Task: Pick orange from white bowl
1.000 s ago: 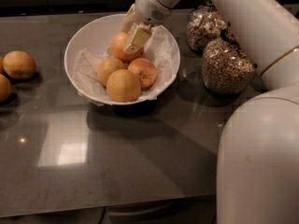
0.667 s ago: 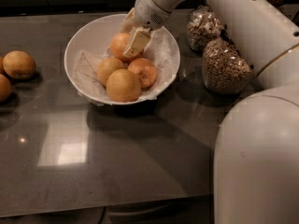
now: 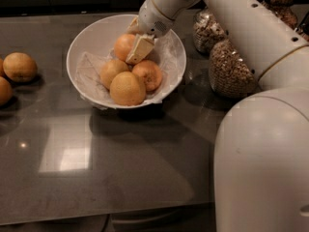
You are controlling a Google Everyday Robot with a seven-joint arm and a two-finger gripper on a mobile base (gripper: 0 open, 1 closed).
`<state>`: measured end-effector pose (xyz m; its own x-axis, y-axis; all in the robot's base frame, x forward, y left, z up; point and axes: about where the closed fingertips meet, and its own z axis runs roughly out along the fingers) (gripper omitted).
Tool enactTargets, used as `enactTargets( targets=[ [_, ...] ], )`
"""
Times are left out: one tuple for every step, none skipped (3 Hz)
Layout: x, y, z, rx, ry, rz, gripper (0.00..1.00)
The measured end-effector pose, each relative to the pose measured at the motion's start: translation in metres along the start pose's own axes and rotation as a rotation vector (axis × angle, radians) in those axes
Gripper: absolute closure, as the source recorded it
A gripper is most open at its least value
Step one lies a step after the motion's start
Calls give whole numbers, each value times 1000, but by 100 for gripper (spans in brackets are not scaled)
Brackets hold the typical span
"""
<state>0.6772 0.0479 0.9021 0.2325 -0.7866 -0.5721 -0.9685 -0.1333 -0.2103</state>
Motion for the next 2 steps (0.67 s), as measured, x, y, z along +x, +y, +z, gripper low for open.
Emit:
enactTargets(
  targets=[
    [-2, -1, -2, -1, 0, 1, 48],
    [-2, -2, -1, -10, -2, 9, 50]
  ],
)
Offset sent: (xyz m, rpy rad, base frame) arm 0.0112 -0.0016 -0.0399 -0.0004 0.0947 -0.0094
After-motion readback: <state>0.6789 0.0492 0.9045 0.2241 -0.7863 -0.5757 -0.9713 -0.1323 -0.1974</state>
